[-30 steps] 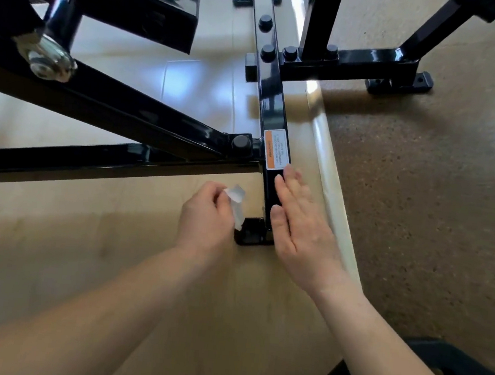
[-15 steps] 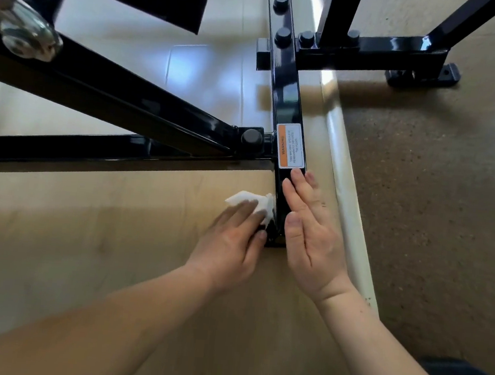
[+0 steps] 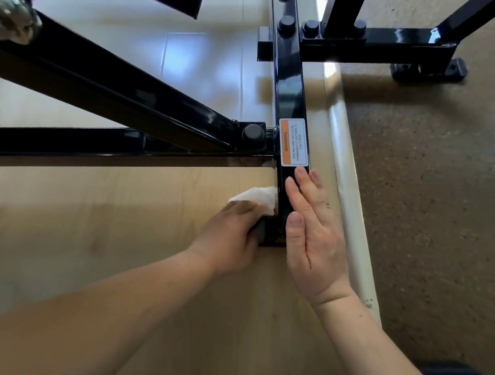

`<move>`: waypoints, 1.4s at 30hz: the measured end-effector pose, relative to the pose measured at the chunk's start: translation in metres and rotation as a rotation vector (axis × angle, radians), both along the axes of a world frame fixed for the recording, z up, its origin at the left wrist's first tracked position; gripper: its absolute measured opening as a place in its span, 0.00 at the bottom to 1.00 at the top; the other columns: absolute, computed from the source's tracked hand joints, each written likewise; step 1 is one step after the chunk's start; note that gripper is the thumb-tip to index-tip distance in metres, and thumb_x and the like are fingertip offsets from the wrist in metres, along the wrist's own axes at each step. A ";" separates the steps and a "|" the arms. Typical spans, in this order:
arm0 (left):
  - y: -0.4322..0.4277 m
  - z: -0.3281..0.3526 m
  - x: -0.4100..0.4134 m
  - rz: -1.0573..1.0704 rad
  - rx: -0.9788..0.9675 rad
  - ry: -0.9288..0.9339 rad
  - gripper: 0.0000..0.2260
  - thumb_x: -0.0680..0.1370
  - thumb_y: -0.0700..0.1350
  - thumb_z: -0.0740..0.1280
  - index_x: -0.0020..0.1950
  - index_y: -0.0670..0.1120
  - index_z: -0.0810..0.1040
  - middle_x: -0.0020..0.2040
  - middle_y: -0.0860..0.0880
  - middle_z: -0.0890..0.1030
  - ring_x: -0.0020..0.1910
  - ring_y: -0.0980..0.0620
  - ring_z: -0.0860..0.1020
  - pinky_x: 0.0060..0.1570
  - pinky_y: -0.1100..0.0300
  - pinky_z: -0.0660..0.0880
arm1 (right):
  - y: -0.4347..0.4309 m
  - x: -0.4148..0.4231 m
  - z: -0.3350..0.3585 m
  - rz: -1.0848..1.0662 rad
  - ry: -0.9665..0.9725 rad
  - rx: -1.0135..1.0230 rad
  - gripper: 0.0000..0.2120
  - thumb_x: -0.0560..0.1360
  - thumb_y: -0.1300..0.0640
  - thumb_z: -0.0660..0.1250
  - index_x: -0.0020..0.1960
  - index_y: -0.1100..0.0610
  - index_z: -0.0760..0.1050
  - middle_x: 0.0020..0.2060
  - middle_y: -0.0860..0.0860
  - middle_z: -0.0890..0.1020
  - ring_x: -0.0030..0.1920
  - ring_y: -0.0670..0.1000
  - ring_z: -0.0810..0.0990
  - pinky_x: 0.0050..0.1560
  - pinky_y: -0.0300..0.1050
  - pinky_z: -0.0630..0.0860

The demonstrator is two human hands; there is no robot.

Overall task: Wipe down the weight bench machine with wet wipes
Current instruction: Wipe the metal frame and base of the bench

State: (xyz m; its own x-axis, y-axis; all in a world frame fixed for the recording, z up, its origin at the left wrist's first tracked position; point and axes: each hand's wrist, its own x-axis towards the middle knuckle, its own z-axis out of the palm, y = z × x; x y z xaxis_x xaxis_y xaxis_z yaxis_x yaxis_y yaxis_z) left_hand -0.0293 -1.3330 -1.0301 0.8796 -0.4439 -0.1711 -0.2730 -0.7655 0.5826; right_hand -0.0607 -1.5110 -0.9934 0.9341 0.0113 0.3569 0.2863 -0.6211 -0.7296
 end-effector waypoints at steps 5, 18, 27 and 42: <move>0.008 0.009 -0.019 0.041 -0.067 -0.202 0.15 0.76 0.40 0.71 0.62 0.45 0.82 0.54 0.49 0.81 0.54 0.46 0.77 0.51 0.55 0.78 | 0.001 0.000 0.000 -0.016 -0.013 -0.010 0.22 0.84 0.58 0.55 0.76 0.63 0.70 0.78 0.57 0.69 0.81 0.57 0.62 0.79 0.47 0.60; -0.008 0.016 0.020 -0.001 0.021 0.107 0.27 0.79 0.41 0.62 0.78 0.52 0.69 0.79 0.50 0.68 0.77 0.48 0.67 0.73 0.49 0.70 | 0.001 0.000 0.000 -0.005 -0.009 -0.017 0.22 0.84 0.58 0.54 0.76 0.64 0.70 0.78 0.57 0.69 0.81 0.58 0.62 0.80 0.48 0.60; 0.004 0.018 -0.036 0.031 -0.127 0.257 0.32 0.81 0.43 0.60 0.84 0.55 0.54 0.75 0.49 0.72 0.72 0.48 0.72 0.69 0.51 0.72 | 0.003 -0.002 0.002 -0.018 0.002 0.005 0.23 0.84 0.57 0.52 0.76 0.63 0.70 0.78 0.57 0.68 0.81 0.57 0.61 0.80 0.50 0.60; -0.001 -0.005 -0.057 -0.226 0.366 0.102 0.34 0.81 0.67 0.35 0.81 0.51 0.30 0.80 0.52 0.26 0.76 0.55 0.23 0.79 0.50 0.32 | 0.003 -0.001 0.001 -0.016 0.014 -0.004 0.23 0.85 0.56 0.51 0.76 0.64 0.70 0.78 0.57 0.68 0.82 0.56 0.60 0.80 0.50 0.59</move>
